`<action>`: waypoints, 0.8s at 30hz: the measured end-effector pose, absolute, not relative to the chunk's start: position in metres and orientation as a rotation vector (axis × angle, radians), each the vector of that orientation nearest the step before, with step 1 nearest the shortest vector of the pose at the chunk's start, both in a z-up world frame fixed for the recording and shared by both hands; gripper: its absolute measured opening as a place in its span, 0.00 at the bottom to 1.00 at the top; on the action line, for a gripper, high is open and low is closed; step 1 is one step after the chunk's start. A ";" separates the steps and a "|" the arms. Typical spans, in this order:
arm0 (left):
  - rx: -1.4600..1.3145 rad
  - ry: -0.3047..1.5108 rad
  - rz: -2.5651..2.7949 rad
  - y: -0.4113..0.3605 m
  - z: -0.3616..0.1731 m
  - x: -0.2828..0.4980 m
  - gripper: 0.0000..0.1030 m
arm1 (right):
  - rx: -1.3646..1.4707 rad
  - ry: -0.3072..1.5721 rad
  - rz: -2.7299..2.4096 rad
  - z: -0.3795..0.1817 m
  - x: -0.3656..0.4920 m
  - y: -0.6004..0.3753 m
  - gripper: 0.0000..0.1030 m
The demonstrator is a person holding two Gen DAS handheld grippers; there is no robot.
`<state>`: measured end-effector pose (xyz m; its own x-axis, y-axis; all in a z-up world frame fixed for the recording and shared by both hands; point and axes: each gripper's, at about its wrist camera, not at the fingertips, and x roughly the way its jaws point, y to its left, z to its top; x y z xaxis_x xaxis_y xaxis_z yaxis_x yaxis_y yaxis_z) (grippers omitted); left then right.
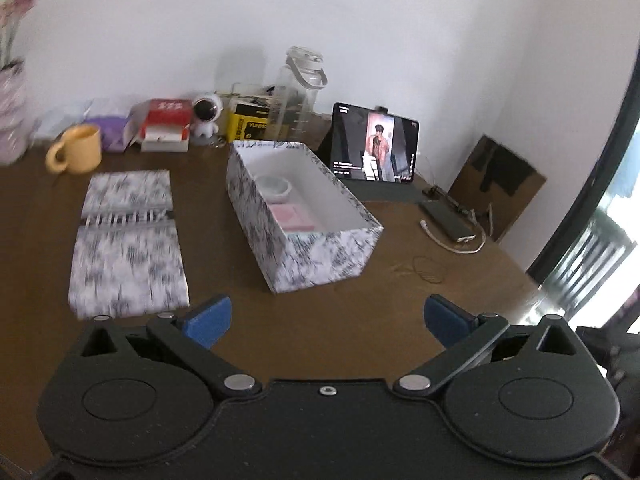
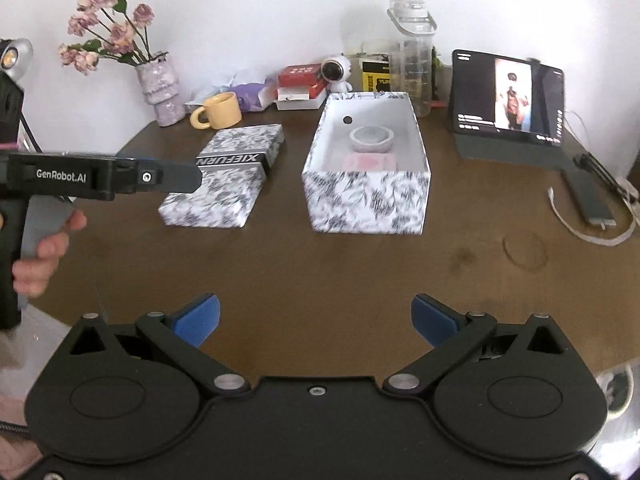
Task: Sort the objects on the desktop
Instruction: 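Move the left tool toward the floral XIEFURN lid on the table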
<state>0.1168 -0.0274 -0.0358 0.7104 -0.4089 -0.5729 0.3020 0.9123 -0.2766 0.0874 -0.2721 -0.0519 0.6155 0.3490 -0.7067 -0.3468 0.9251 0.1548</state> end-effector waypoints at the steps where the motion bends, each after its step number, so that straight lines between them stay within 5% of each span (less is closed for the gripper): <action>1: -0.186 0.670 -0.389 -0.026 -0.035 0.105 1.00 | 0.015 0.810 0.398 -0.052 0.074 -0.272 1.00; 10: -0.212 0.613 -0.259 -0.007 -0.017 0.028 1.00 | 0.092 0.774 0.392 -0.047 0.007 -0.273 1.00; 24: -0.277 0.611 -0.118 0.036 -0.017 0.013 1.00 | 0.080 0.728 0.429 -0.043 -0.001 -0.246 1.00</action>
<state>0.0130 0.0358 -0.0170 0.8140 -0.1907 -0.5487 0.0279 0.9563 -0.2910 -0.0015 -0.2458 -0.0430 0.6635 0.4069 -0.6279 -0.3522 0.9103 0.2177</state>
